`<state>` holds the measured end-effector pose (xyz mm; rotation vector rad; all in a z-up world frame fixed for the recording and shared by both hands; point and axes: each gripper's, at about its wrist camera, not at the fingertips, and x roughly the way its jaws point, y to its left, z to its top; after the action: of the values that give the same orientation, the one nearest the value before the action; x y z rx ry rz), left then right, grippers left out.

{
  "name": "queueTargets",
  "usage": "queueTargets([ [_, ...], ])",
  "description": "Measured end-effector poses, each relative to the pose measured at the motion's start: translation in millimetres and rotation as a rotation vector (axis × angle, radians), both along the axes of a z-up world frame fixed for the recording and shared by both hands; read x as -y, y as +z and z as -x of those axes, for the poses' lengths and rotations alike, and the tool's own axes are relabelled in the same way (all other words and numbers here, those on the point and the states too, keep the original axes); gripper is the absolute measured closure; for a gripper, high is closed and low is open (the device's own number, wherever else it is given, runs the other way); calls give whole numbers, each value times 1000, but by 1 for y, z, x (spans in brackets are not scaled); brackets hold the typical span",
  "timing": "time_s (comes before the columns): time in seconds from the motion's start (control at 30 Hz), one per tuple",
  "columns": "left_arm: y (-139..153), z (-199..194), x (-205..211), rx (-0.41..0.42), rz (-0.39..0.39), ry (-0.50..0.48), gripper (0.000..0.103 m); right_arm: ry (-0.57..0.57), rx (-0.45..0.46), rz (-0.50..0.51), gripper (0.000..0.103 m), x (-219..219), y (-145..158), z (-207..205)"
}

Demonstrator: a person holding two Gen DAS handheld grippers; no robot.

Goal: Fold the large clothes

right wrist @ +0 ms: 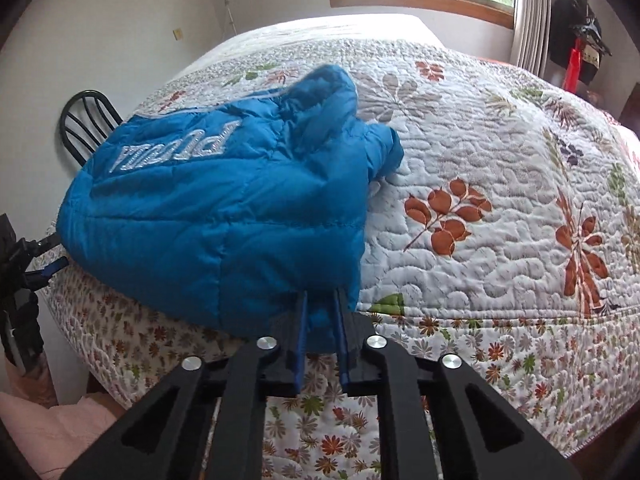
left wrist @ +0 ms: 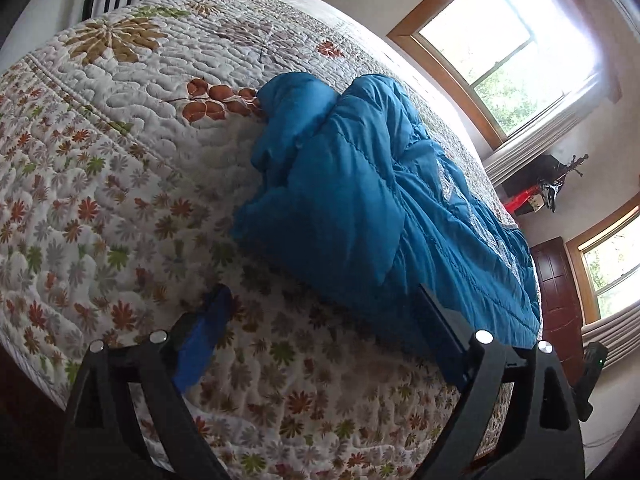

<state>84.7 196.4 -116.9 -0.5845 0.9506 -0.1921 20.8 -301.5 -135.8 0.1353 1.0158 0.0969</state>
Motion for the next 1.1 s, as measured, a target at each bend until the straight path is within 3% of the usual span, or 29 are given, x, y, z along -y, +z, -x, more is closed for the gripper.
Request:
queueTargets([
  [0.1,-1,-5,3,12,-12,16,12,0,-21,-70,102,9,-18,-6],
  [0.4,-1,-17,7,9,43,48,12,-3,1,-105,99,17,-2,6],
  [0.53,-1,-22,6,11,54,58,12,-95,18,-40,93,42,12,20],
  [0.77,-4,-38,13,1,70,80,13,-180,-81,21,93,79,-5,13],
  [0.8,-3,-38,15,1,69,88,15,-183,-91,22,93,84,-6,11],
  [0.87,-3,-39,15,0,57,118,31,-187,-115,27,93,91,-13,8],
  [1.1,-6,-37,17,48,102,140,60,-153,-118,5,94,94,-22,7],
])
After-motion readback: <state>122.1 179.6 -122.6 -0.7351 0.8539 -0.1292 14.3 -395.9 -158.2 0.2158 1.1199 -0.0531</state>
